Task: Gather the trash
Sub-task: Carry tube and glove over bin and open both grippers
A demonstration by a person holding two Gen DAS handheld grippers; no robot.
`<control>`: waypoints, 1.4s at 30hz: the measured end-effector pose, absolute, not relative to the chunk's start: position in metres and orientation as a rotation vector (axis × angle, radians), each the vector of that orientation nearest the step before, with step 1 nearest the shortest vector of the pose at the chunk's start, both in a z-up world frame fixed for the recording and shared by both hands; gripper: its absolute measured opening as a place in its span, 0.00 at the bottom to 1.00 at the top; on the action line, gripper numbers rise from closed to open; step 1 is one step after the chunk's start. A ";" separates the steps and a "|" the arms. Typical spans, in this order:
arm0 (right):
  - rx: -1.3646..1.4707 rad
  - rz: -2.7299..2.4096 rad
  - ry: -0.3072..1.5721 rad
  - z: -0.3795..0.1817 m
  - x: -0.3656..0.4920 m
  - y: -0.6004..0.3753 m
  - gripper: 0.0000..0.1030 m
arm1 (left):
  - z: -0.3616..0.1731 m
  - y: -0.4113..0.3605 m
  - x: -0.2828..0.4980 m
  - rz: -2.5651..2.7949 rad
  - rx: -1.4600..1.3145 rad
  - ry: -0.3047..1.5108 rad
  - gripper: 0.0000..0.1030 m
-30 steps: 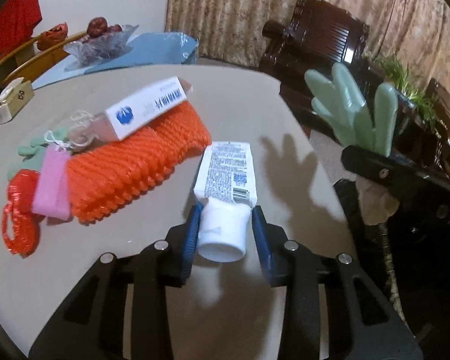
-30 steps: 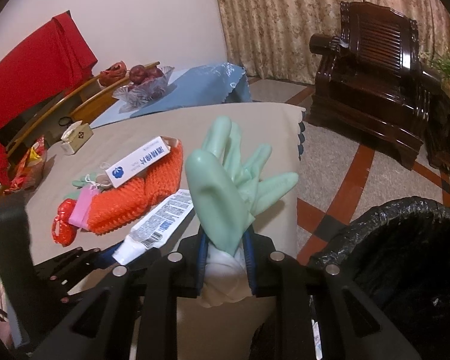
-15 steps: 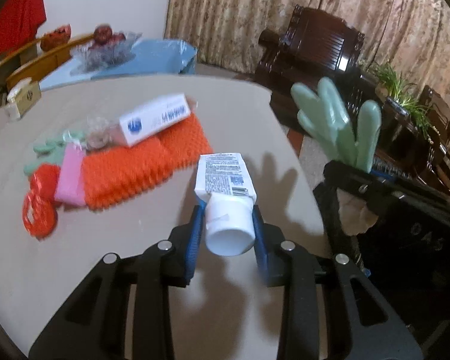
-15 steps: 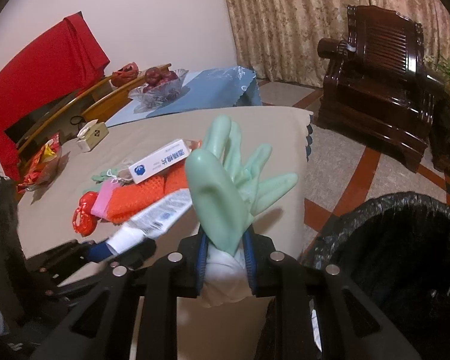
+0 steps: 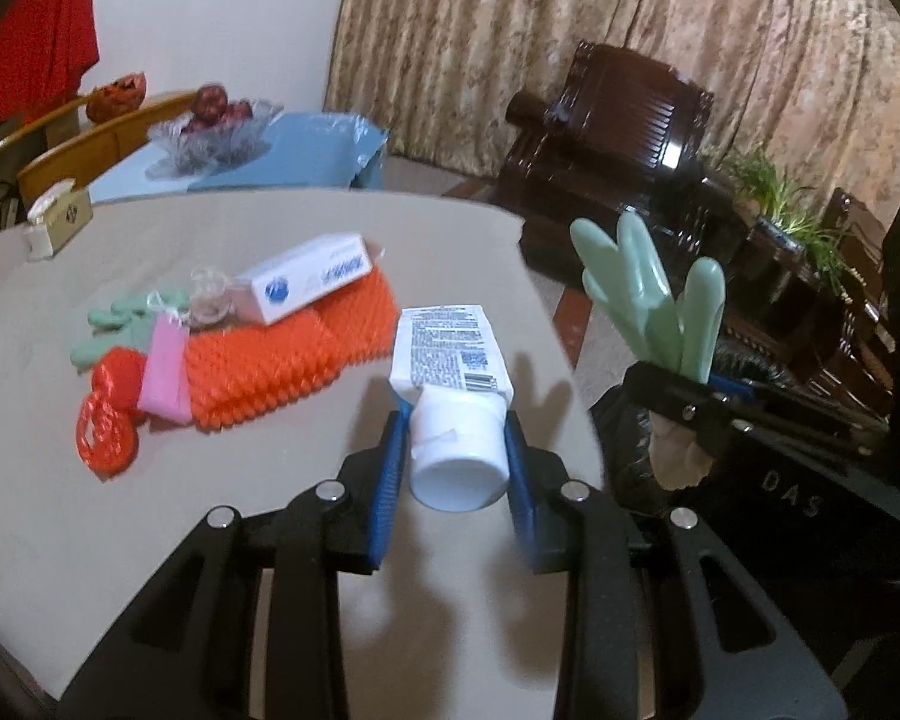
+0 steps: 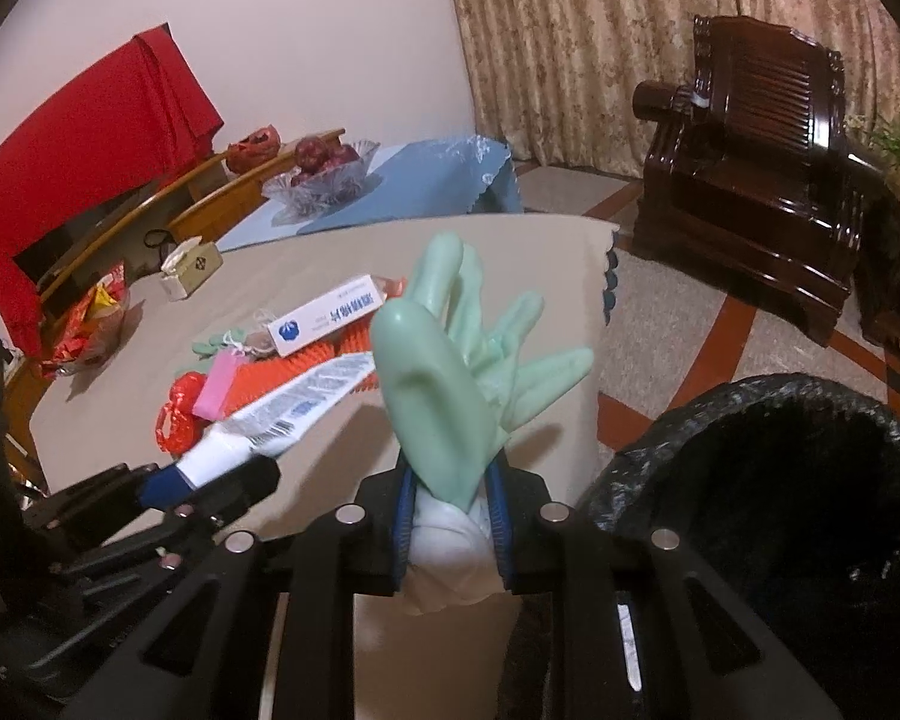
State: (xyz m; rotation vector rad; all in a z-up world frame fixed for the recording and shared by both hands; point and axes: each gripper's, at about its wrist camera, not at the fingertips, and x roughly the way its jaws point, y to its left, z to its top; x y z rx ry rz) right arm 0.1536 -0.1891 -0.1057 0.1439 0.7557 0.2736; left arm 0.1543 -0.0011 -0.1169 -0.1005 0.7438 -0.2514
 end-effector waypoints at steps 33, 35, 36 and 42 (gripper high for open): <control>0.201 -0.119 0.782 -0.116 0.054 -0.354 0.32 | -0.118 -0.174 0.136 -0.653 -0.008 0.771 0.33; 0.202 -0.136 0.784 -0.118 0.052 -0.359 0.46 | -0.121 -0.174 0.136 -0.659 -0.010 0.768 0.48; 0.198 -0.143 0.775 -0.118 0.050 -0.360 0.59 | -0.121 -0.173 0.135 -0.660 -0.012 0.761 0.54; 0.199 -0.166 0.730 -0.112 0.047 -0.361 0.93 | -0.112 -0.159 0.133 -0.629 -0.019 0.718 0.75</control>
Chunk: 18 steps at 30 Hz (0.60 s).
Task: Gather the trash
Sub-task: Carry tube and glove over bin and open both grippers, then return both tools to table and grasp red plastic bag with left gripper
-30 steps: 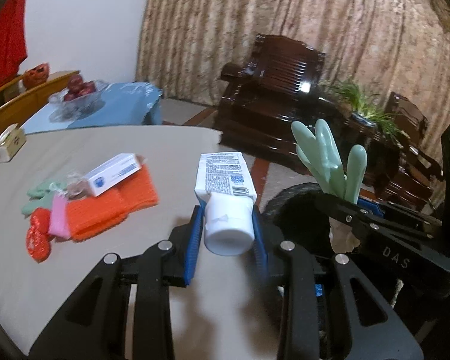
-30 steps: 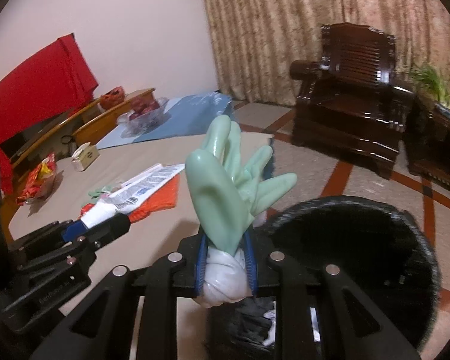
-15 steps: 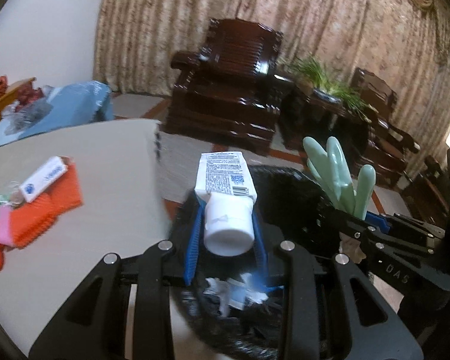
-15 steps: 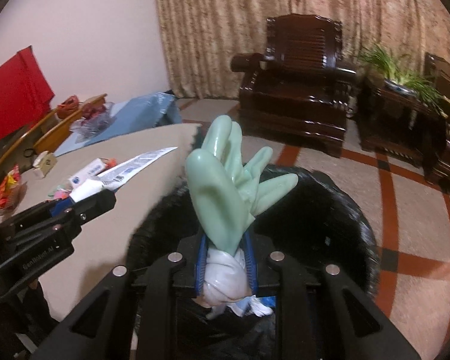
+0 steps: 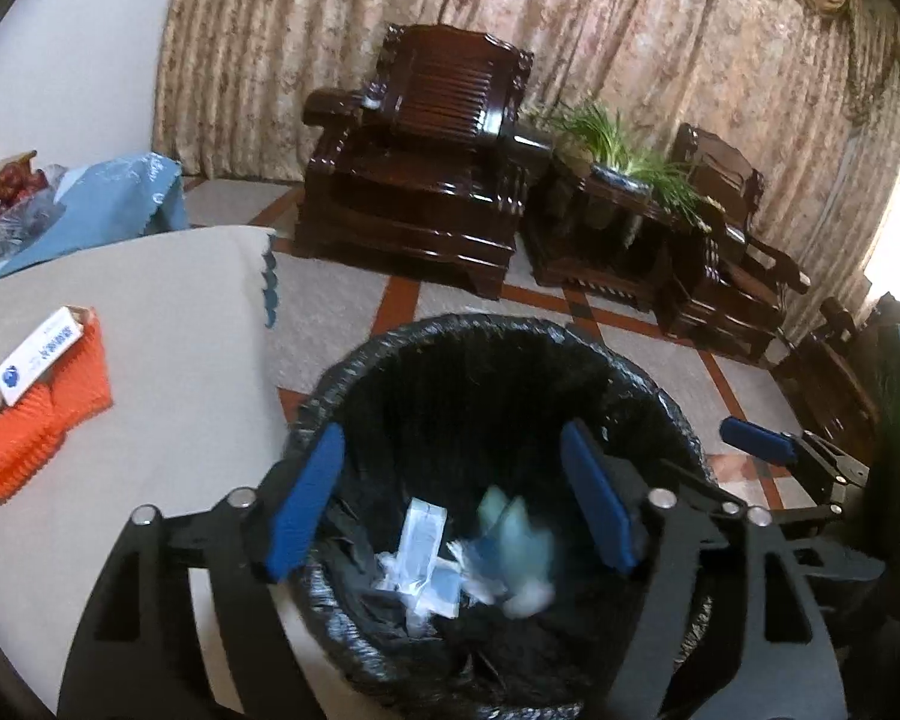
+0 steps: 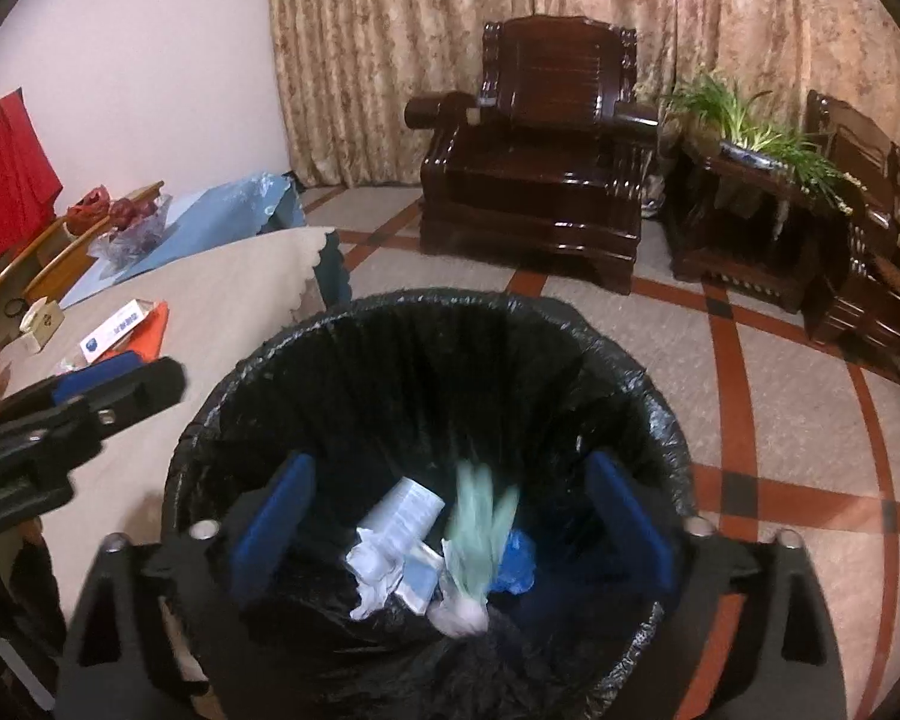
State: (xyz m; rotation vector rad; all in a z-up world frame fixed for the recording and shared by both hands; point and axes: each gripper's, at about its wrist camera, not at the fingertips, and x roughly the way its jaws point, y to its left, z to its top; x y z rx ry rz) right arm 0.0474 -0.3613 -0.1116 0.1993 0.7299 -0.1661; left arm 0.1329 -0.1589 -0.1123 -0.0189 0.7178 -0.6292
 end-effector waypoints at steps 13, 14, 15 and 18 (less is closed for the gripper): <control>0.195 -0.038 0.641 -0.087 0.072 -0.304 0.94 | -0.083 -0.064 0.128 -0.384 -0.025 0.631 0.88; 0.188 -0.021 0.636 -0.085 0.075 -0.297 0.94 | -0.083 -0.052 0.128 -0.354 -0.027 0.629 0.88; 0.182 -0.007 0.630 -0.084 0.078 -0.290 0.94 | -0.082 -0.043 0.129 -0.335 -0.030 0.628 0.88; 0.156 0.051 0.608 -0.079 0.091 -0.258 0.94 | -0.083 -0.013 0.130 -0.262 -0.039 0.625 0.88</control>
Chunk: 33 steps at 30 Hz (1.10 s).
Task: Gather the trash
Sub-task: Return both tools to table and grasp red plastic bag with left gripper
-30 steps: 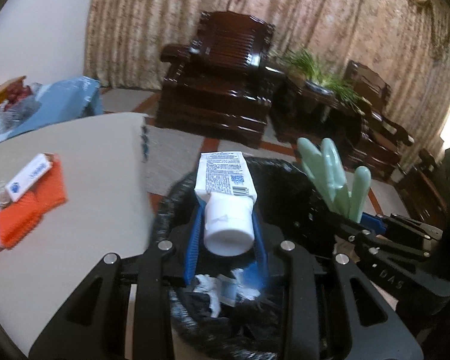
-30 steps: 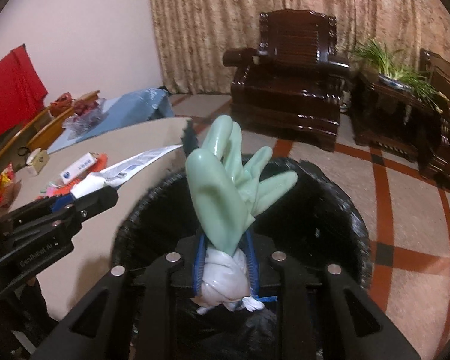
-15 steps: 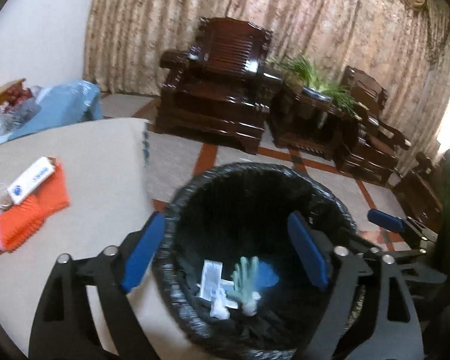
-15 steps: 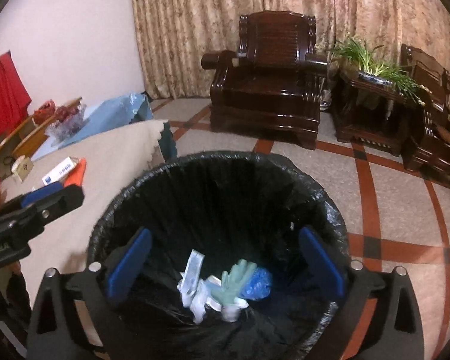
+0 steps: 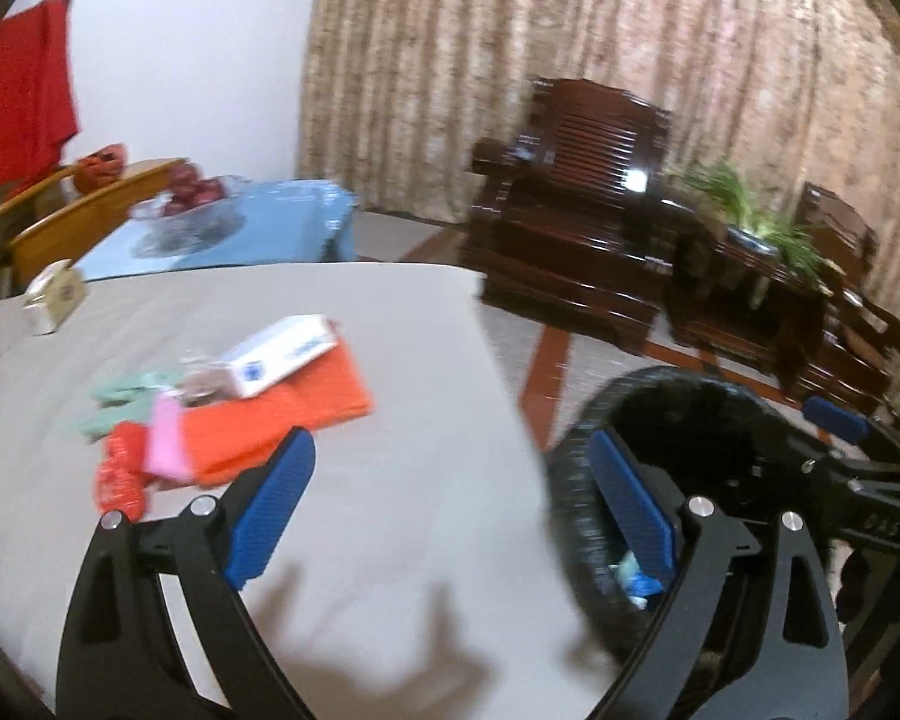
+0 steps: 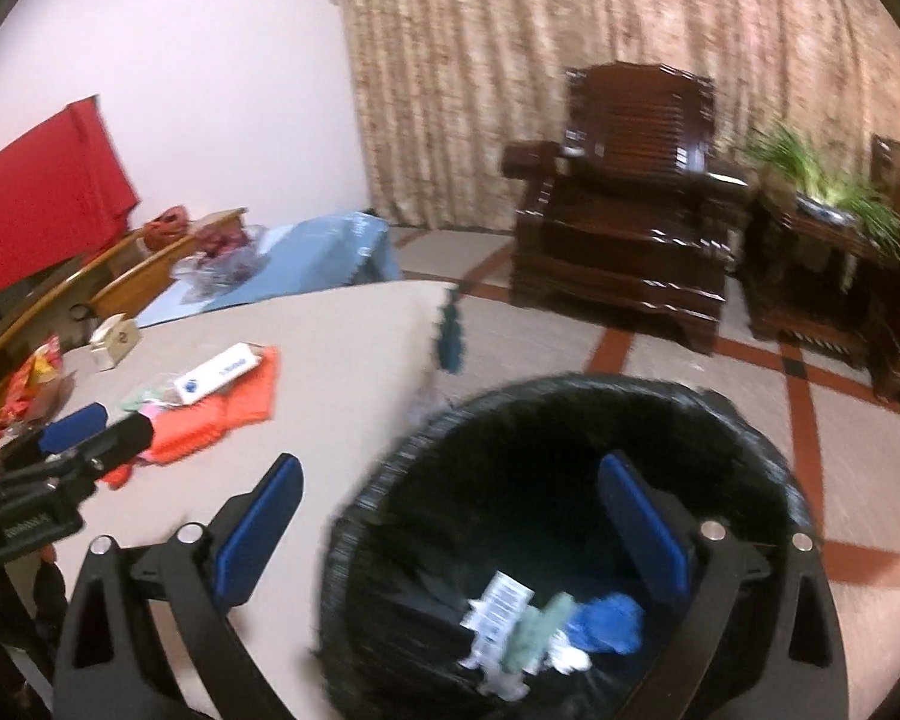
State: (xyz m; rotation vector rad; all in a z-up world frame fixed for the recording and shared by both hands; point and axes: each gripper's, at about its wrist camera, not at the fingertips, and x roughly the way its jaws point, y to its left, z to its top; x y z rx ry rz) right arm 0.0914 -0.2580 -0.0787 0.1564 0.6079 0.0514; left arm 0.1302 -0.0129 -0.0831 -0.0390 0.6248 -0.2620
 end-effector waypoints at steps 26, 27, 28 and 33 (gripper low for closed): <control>0.064 0.275 0.675 -0.135 0.186 -0.094 0.94 | -0.159 0.171 0.189 0.115 -0.124 0.754 0.72; 0.063 0.277 0.678 -0.136 0.189 -0.092 0.94 | -0.163 0.172 0.191 0.113 -0.126 0.761 0.70; 0.062 0.278 0.679 -0.138 0.192 -0.091 0.94 | -0.166 0.172 0.192 0.112 -0.129 0.769 0.68; 0.043 0.284 0.676 -0.141 0.203 -0.084 0.94 | -0.185 0.170 0.205 0.108 -0.145 0.821 0.58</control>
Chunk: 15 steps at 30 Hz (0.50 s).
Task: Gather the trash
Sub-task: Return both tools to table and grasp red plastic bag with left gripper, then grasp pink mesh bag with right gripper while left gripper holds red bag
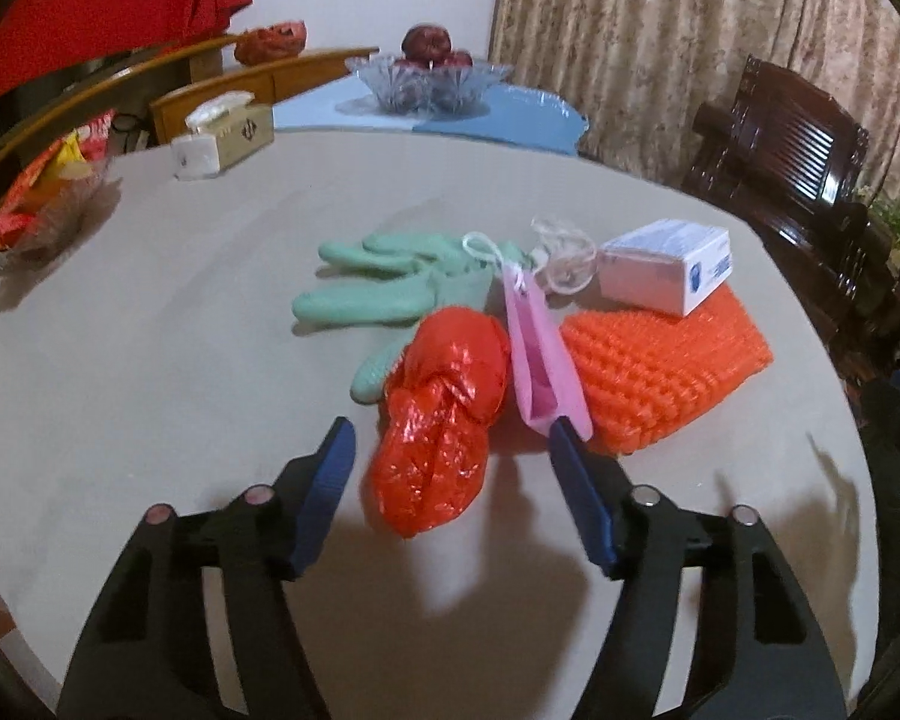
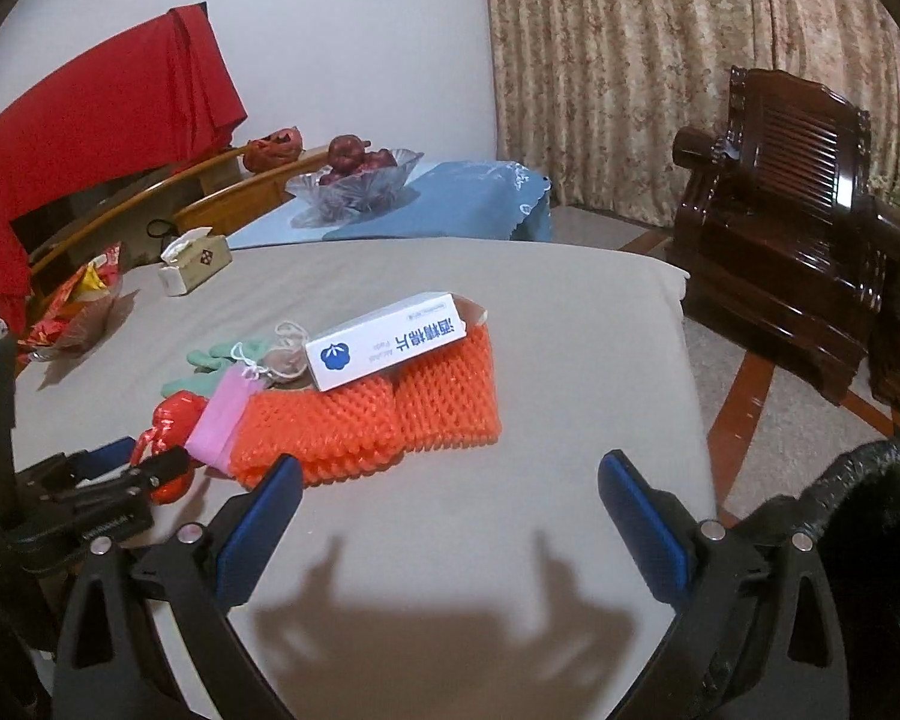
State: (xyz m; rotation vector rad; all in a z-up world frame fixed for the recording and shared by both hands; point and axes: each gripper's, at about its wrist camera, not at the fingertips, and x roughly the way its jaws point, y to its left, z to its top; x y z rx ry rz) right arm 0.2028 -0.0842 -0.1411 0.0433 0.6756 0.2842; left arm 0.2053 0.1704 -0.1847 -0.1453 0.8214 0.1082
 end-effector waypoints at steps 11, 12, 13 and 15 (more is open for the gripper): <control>0.033 0.319 0.698 -0.151 0.219 -0.066 0.94 | -0.189 0.176 0.203 0.090 -0.202 0.841 0.19; 0.031 0.324 0.701 -0.151 0.220 -0.064 0.94 | -0.186 0.175 0.200 0.091 -0.202 0.831 0.19; 0.031 0.328 0.702 -0.151 0.220 -0.063 0.94 | -0.184 0.175 0.198 0.092 -0.203 0.826 0.18; 0.028 0.338 0.702 -0.152 0.219 -0.058 0.94 | -0.178 0.175 0.192 0.096 -0.210 0.808 0.18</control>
